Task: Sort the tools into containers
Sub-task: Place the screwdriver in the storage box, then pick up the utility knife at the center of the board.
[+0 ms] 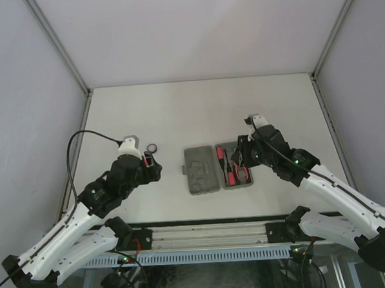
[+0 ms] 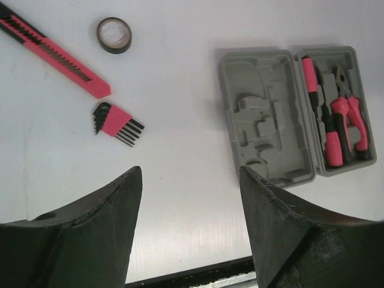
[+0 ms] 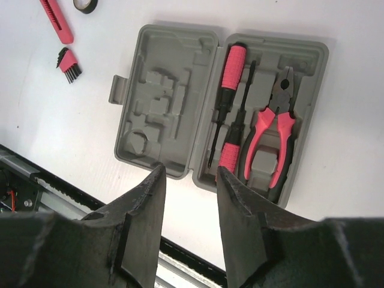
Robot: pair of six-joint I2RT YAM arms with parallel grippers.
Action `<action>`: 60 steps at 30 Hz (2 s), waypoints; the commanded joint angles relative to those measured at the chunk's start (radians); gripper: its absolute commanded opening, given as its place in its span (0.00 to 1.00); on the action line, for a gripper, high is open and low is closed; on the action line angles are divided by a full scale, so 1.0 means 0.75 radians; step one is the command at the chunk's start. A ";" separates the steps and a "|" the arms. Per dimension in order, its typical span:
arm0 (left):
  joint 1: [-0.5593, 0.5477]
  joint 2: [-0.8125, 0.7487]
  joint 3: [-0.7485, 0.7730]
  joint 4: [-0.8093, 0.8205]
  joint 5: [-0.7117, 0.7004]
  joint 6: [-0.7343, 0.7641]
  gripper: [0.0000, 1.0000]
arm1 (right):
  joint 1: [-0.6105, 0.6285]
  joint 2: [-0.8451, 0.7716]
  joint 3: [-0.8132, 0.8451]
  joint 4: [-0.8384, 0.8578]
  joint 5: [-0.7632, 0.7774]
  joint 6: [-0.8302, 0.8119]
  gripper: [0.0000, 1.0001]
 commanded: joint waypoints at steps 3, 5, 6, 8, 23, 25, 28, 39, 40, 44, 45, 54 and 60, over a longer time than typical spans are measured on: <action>0.140 -0.021 0.014 -0.033 -0.001 -0.017 0.70 | -0.027 -0.106 -0.049 0.006 -0.045 0.021 0.44; 0.187 -0.034 0.017 -0.047 0.014 -0.026 0.71 | -0.037 -0.131 -0.063 0.014 -0.045 0.018 0.48; 0.209 -0.038 0.015 -0.052 0.023 -0.030 0.71 | -0.043 -0.137 -0.065 0.013 -0.049 0.014 0.48; 0.250 -0.046 0.006 -0.056 0.039 -0.035 0.71 | -0.057 -0.147 -0.064 0.013 -0.068 0.006 0.49; 0.533 0.181 -0.032 0.046 0.157 -0.049 0.73 | -0.100 -0.241 -0.070 -0.068 -0.071 -0.002 0.49; 0.544 0.231 -0.020 0.073 0.160 -0.049 0.73 | -0.100 -0.249 -0.083 -0.071 -0.091 0.006 0.49; 0.561 0.317 -0.002 0.099 0.161 -0.049 0.73 | -0.100 -0.272 -0.114 -0.069 -0.123 0.019 0.49; 0.639 0.578 0.012 0.227 0.074 -0.174 0.70 | -0.099 -0.340 -0.234 -0.044 -0.139 0.077 0.49; 0.651 0.592 0.016 0.241 0.072 -0.184 0.70 | -0.099 -0.338 -0.238 -0.038 -0.139 0.085 0.49; 0.692 0.691 0.046 0.295 0.047 -0.218 0.70 | -0.099 -0.325 -0.257 -0.026 -0.143 0.115 0.49; 0.701 0.719 0.058 0.302 0.038 -0.224 0.70 | -0.100 -0.325 -0.264 -0.028 -0.143 0.121 0.49; 0.793 0.898 0.117 0.409 0.005 -0.239 0.69 | -0.095 -0.368 -0.320 -0.024 -0.133 0.197 0.49; 0.818 1.010 0.208 0.411 -0.008 -0.230 0.69 | -0.091 -0.400 -0.339 -0.049 -0.115 0.216 0.49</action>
